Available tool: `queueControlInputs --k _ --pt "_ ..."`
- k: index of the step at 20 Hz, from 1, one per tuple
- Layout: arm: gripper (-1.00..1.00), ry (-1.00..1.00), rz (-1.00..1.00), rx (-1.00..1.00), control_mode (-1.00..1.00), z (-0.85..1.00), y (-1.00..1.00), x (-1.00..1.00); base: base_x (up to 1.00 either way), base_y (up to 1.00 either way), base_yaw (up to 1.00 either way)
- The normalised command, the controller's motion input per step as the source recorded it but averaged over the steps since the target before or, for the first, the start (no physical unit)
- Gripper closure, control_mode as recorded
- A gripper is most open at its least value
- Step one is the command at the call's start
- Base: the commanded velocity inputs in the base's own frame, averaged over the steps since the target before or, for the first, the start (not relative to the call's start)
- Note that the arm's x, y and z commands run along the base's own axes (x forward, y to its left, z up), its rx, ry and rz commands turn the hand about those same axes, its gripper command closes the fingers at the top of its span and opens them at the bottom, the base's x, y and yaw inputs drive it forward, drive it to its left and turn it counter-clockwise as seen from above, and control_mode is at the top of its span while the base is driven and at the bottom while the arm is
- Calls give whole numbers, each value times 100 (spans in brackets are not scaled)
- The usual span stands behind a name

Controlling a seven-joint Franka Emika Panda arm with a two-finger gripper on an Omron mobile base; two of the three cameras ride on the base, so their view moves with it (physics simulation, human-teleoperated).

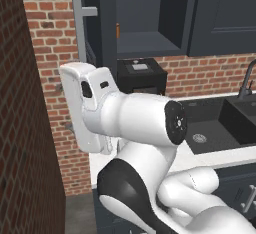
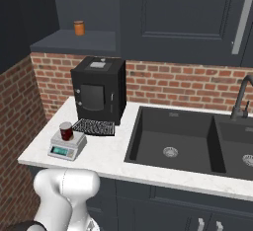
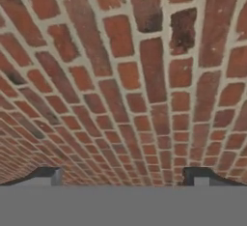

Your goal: Pick the canned food and place it on the digital scale for weighing, and close the cabinet.

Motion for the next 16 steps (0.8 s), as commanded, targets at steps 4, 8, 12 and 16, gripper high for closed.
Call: queueControlInputs --k 4,8,12,16 --pt "-100 -3 -8 -12 -100 -21 20 39 0 0 0" --pt "-100 -4 -18 -5 -100 0 0 0 0 0 0" --pt "-100 -1 -24 -1 -100 0 -5 6 0 0 0" --pt "-100 0 -23 0 -100 0 -29 1 0 0 0"
